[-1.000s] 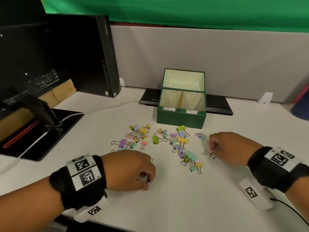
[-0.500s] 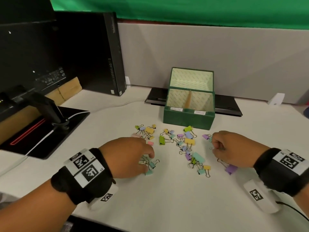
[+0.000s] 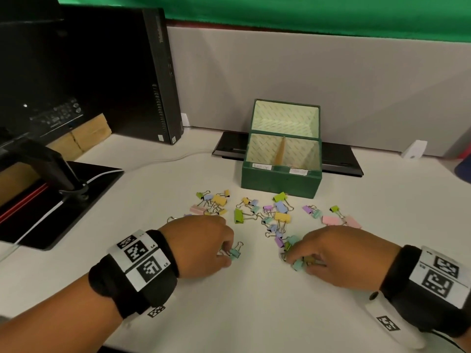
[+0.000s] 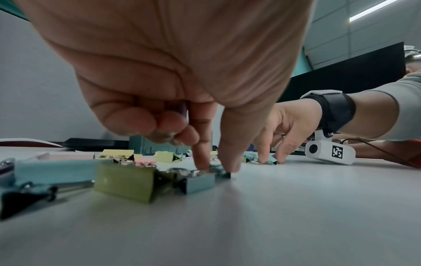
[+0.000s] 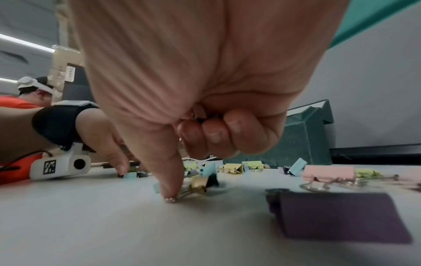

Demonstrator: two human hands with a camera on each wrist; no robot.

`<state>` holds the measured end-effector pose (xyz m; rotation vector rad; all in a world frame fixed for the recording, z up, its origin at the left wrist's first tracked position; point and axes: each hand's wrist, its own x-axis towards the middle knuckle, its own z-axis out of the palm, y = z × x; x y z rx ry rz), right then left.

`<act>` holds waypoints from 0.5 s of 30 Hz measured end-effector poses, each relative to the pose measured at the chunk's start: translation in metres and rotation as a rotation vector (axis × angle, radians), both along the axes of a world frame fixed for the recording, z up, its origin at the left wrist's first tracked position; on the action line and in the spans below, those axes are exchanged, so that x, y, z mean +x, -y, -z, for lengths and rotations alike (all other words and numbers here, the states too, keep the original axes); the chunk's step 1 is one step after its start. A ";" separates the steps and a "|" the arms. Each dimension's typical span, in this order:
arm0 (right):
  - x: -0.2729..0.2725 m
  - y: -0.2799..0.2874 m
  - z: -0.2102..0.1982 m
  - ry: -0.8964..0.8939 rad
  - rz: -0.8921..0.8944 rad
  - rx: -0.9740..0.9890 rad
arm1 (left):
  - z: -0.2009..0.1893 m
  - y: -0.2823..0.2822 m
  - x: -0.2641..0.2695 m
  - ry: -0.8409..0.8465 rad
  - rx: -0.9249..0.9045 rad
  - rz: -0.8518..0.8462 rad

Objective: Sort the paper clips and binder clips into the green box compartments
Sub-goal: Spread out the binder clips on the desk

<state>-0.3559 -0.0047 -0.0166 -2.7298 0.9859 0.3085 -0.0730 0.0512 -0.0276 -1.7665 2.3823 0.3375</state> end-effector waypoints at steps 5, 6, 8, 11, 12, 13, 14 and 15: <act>0.003 0.006 0.004 0.008 -0.040 -0.023 | -0.002 0.000 -0.005 -0.017 0.032 0.019; 0.004 0.007 0.005 0.016 -0.043 -0.021 | -0.002 0.000 -0.005 -0.038 0.047 0.028; 0.006 0.009 0.006 0.018 -0.048 -0.024 | -0.003 -0.001 -0.005 -0.053 0.075 0.058; 0.012 0.017 -0.003 0.064 -0.024 0.021 | -0.008 -0.003 -0.009 -0.014 0.100 0.075; 0.015 0.022 -0.009 0.106 0.011 0.074 | -0.010 -0.004 -0.012 -0.004 0.094 0.081; 0.018 0.028 -0.015 0.167 0.053 0.134 | -0.011 -0.005 -0.014 0.006 0.088 0.086; 0.022 0.037 -0.022 0.244 0.097 0.180 | -0.012 -0.005 -0.017 0.008 0.085 0.085; 0.028 0.048 -0.030 0.327 0.140 0.197 | -0.013 -0.006 -0.018 0.006 0.082 0.079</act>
